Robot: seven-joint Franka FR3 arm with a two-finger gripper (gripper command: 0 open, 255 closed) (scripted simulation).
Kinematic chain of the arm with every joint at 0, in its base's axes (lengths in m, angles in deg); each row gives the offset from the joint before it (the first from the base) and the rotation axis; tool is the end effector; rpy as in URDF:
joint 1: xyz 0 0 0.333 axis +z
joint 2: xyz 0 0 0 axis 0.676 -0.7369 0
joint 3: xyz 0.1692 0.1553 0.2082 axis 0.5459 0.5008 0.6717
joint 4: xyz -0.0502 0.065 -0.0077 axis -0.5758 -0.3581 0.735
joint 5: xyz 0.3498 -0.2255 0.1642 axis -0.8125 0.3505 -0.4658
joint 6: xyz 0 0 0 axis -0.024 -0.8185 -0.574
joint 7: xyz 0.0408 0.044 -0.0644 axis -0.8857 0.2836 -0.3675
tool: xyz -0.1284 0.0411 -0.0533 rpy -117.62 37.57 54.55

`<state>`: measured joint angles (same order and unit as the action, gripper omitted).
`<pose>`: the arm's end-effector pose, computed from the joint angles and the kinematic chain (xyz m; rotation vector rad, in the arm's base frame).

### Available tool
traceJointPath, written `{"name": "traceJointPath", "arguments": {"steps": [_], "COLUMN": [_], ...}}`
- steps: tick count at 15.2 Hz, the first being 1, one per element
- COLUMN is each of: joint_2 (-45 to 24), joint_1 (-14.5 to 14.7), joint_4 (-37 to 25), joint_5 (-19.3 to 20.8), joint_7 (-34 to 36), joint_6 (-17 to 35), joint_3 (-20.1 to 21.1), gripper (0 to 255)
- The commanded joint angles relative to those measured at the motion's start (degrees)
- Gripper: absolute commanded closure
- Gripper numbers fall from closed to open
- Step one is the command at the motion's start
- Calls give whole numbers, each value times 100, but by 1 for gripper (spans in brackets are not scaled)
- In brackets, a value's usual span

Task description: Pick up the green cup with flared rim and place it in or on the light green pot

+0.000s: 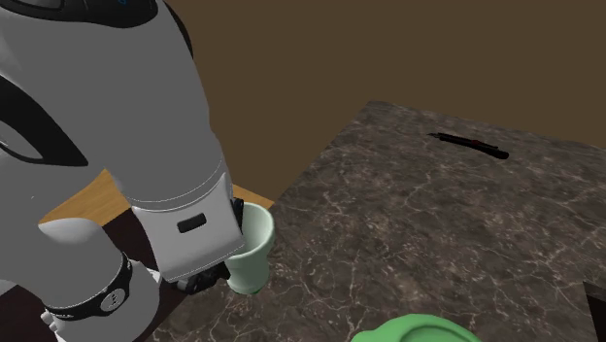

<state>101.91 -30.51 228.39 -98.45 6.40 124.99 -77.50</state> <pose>0.2865 0.0980 0.2859 -2.9716 -0.3223 0.0903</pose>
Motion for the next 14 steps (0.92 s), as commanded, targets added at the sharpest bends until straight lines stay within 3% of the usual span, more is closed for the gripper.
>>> {"name": "traceJointPath", "arguments": {"steps": [1,14], "joint_2": [-3,410], "joint_1": [1,-96], "joint_4": [3,-833], "joint_5": [-1,200], "joint_7": [0,176], "joint_6": [0,-1238], "joint_3": [0,-106], "gripper": [255,255]}}
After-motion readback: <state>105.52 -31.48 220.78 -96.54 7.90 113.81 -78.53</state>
